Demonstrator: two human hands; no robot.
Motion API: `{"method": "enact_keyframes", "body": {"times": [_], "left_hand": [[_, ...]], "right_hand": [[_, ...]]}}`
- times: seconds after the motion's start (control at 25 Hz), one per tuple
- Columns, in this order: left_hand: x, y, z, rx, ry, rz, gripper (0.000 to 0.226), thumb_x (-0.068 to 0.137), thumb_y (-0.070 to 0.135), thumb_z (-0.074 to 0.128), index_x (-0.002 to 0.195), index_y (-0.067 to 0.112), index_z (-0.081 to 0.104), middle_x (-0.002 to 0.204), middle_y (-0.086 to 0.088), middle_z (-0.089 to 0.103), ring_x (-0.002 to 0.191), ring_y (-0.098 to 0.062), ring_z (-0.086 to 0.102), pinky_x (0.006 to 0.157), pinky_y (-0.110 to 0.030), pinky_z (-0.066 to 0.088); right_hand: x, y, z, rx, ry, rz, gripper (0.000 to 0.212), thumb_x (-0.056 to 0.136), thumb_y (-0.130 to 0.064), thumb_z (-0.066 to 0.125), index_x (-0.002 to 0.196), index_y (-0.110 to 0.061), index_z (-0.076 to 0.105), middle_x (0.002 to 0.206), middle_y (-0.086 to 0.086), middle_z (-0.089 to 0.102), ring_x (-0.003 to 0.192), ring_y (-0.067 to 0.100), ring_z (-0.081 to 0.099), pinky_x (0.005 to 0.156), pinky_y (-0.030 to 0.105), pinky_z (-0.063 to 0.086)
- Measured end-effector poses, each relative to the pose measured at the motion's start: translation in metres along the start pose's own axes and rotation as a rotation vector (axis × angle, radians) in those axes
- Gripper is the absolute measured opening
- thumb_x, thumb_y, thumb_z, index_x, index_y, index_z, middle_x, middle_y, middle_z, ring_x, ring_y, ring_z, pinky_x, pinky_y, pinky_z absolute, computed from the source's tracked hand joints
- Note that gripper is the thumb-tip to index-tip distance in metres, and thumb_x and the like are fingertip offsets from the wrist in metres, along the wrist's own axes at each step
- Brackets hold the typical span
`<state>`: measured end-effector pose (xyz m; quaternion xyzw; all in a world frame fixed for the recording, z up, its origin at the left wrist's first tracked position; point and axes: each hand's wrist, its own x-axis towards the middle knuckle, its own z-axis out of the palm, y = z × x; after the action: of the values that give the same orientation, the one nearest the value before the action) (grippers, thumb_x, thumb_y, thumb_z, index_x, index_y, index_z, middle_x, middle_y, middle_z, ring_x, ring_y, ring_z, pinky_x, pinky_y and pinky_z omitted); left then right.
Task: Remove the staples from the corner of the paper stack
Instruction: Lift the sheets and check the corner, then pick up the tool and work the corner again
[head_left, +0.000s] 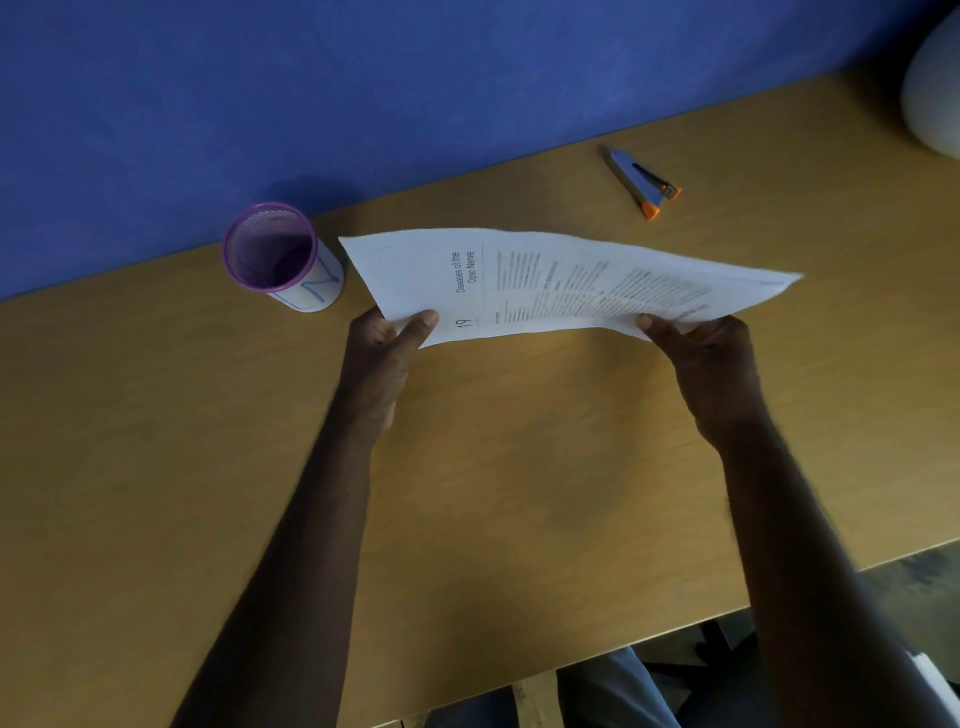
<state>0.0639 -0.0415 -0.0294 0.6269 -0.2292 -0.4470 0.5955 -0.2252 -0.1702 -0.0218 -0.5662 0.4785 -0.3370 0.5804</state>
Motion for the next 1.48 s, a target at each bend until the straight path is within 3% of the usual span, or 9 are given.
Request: {"method": "enact_keyframes", "body": {"times": [0.16,0.28,0.4,0.6,0.76,0.88,1.04,1.24,1.48], "left_hand": [[0.007,0.006,-0.001,0.072,0.071,0.004,0.019,0.098,0.011,0.067,0.109,0.024,0.076,0.106,0.011,0.081,0.101,-0.007,0.075,0.083,-0.023,0.058],[0.012,0.012,0.000,0.031,0.237,-0.033,0.021,0.097,0.015,0.069,0.118,0.015,0.072,0.102,0.008,0.081,0.092,-0.005,0.075,0.074,-0.022,0.057],[0.005,0.012,0.015,-0.235,0.211,-0.157,0.028,0.099,0.015,0.067,0.127,0.017,0.066,0.116,-0.002,0.079,0.108,-0.022,0.076,0.083,-0.035,0.061],[-0.022,-0.004,0.077,-0.515,0.328,-0.229,0.025,0.107,0.013,0.055,0.128,0.019,0.067,0.126,-0.003,0.076,0.112,-0.023,0.074,0.091,-0.042,0.062],[-0.024,0.000,0.088,-0.430,0.540,-0.202,0.027,0.111,0.016,0.045,0.106,0.020,0.072,0.104,0.004,0.081,0.101,-0.023,0.077,0.089,-0.043,0.060],[-0.022,0.004,0.076,-0.280,0.495,-0.123,0.024,0.111,0.018,0.046,0.109,0.016,0.070,0.113,-0.006,0.078,0.108,-0.034,0.073,0.091,-0.047,0.059],[-0.013,0.002,0.052,-0.016,0.383,-0.043,0.024,0.108,0.016,0.050,0.091,0.016,0.067,0.089,0.003,0.074,0.077,-0.012,0.065,0.065,-0.028,0.050],[-0.004,-0.016,0.044,0.228,0.264,-0.049,0.033,0.106,0.018,0.053,0.074,0.015,0.059,0.061,0.015,0.057,0.056,0.003,0.042,0.053,-0.020,0.034],[-0.005,-0.041,0.046,0.378,0.284,-0.036,0.026,0.106,0.022,0.050,0.086,0.014,0.064,0.075,0.013,0.066,0.058,0.005,0.054,0.057,-0.021,0.038]], "right_hand": [[-0.006,0.002,-0.006,0.008,0.048,0.045,0.026,0.095,-0.014,0.075,0.116,-0.028,0.078,0.120,-0.010,0.079,0.114,0.011,0.074,0.092,0.022,0.060],[-0.024,0.005,-0.005,0.136,0.082,0.140,0.027,0.096,-0.008,0.073,0.123,-0.014,0.076,0.123,0.000,0.079,0.117,0.020,0.074,0.097,0.034,0.059],[-0.048,0.010,0.011,0.269,0.139,0.247,0.031,0.098,-0.008,0.070,0.129,-0.010,0.072,0.130,0.007,0.075,0.125,0.028,0.069,0.107,0.046,0.054],[-0.097,0.017,0.059,0.421,0.205,0.367,0.024,0.098,-0.010,0.070,0.119,-0.020,0.077,0.125,0.004,0.077,0.117,0.023,0.073,0.093,0.040,0.061],[-0.119,0.027,0.068,0.408,0.162,0.426,0.023,0.097,-0.013,0.073,0.119,-0.020,0.077,0.124,0.005,0.078,0.113,0.022,0.075,0.082,0.032,0.063],[-0.115,0.027,0.051,0.423,0.153,0.400,0.028,0.095,-0.015,0.075,0.122,-0.014,0.075,0.128,0.007,0.076,0.117,0.022,0.074,0.087,0.032,0.063],[-0.088,0.019,0.021,0.375,0.280,0.415,0.013,0.097,-0.014,0.072,0.108,-0.019,0.075,0.103,0.003,0.080,0.096,0.020,0.074,0.072,0.030,0.060],[-0.060,0.017,0.007,0.181,0.174,0.380,0.018,0.099,-0.010,0.070,0.116,-0.012,0.068,0.103,0.009,0.082,0.091,0.022,0.080,0.073,0.027,0.064],[-0.040,0.025,0.013,-0.359,0.187,0.131,0.018,0.094,-0.009,0.071,0.097,-0.027,0.071,0.088,-0.014,0.078,0.078,-0.003,0.073,0.071,0.011,0.054]]}}
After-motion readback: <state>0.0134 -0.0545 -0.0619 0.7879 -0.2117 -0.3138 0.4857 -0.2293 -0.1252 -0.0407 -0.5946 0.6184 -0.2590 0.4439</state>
